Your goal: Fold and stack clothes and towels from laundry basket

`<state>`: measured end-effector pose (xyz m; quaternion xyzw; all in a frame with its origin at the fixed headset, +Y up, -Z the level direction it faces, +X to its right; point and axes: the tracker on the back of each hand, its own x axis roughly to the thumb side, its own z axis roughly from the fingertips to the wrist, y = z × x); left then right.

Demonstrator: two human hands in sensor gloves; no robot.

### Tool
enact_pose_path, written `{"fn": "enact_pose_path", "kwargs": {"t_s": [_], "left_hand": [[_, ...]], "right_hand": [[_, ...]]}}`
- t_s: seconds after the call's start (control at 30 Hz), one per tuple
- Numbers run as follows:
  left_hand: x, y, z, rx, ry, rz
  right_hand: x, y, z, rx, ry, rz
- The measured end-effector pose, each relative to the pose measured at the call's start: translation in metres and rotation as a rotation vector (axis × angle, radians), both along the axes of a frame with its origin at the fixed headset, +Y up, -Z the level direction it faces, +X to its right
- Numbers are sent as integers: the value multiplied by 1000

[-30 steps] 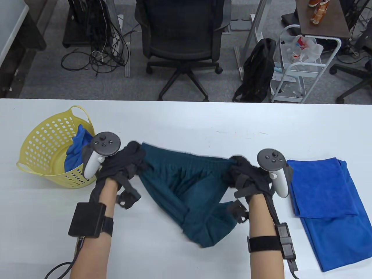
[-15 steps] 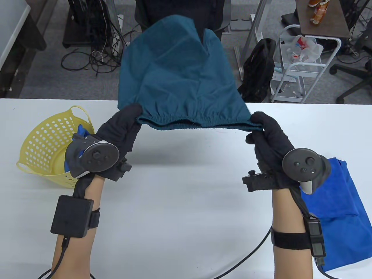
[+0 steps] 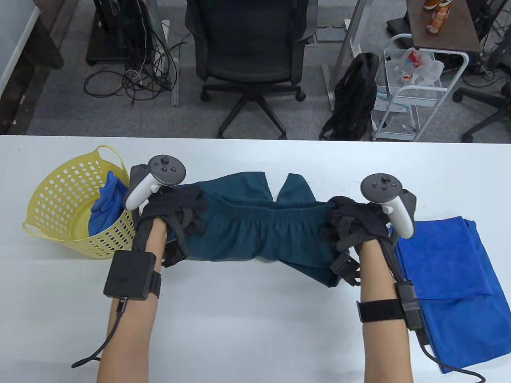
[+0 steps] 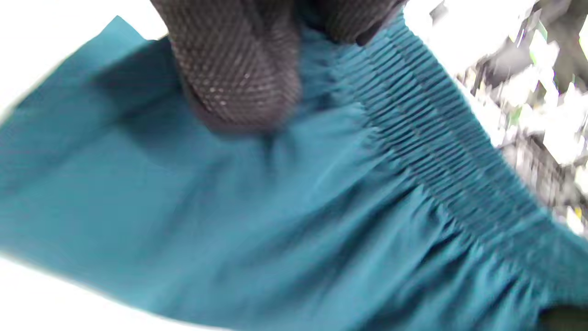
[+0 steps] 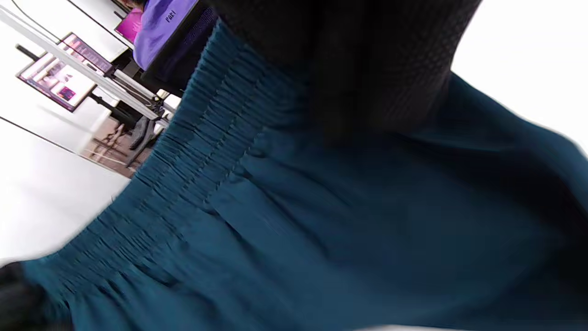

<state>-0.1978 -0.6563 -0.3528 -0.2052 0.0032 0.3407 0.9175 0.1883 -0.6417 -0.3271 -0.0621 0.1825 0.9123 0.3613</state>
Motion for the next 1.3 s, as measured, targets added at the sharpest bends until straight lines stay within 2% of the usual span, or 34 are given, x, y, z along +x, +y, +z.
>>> {"fn": "enact_pose_path", "kwargs": {"t_s": [0.03, 0.07, 0.1, 0.13, 0.2, 0.27, 0.33, 0.4, 0.43, 0.53, 0.57, 0.63, 0.67, 0.7, 0.77, 0.87, 0.97, 1.13, 1.27, 1.3], "left_hand": [[4, 2, 0, 287, 87, 27], [7, 9, 3, 520, 139, 14], [10, 30, 3, 828, 117, -63], [11, 52, 10, 965, 91, -134], [7, 95, 28, 1224, 24, -178], [-2, 118, 52, 1399, -23, -183], [-11, 119, 77, 1488, -81, -217], [-13, 99, 93, 1441, -153, -293], [-11, 82, 98, 1383, -188, -309], [0, 13, 107, 1054, -256, -340], [4, -16, 111, 899, -270, -380], [11, -60, 122, 670, -321, -423], [13, -74, 127, 600, -337, -434], [16, -94, 136, 477, -368, -447], [18, -112, 149, 377, -390, -440], [17, -126, 159, 217, -423, -442], [15, -127, 162, 245, -417, -430], [11, -132, 165, 165, -465, -462], [15, -131, 164, 266, -359, -430], [15, -131, 163, 262, -351, -425]], "right_hand": [[-7, 7, -2, 211, -19, 57], [-11, 17, -1, 397, -33, 112], [-16, 39, 6, 724, -86, 172], [-18, 58, 11, 930, -79, 185], [-13, 95, 33, 1176, -1, 141], [-5, 110, 55, 1319, 68, 87], [6, 106, 77, 1342, 100, 62], [13, 85, 89, 1278, 121, 19], [16, 66, 93, 1212, 114, 25], [20, 3, 97, 951, 99, 126], [19, -23, 98, 793, 119, 182], [15, -64, 106, 509, 182, 278], [13, -77, 110, 436, 212, 315], [10, -93, 117, 372, 243, 369], [6, -110, 129, 331, 290, 422], [2, -126, 141, 244, 345, 397], [-4, -131, 147, 133, 379, 376], [-15, -127, 147, 209, 349, 514], [-21, -128, 147, 269, 312, 579], [-22, -128, 147, 271, 312, 595]]}}
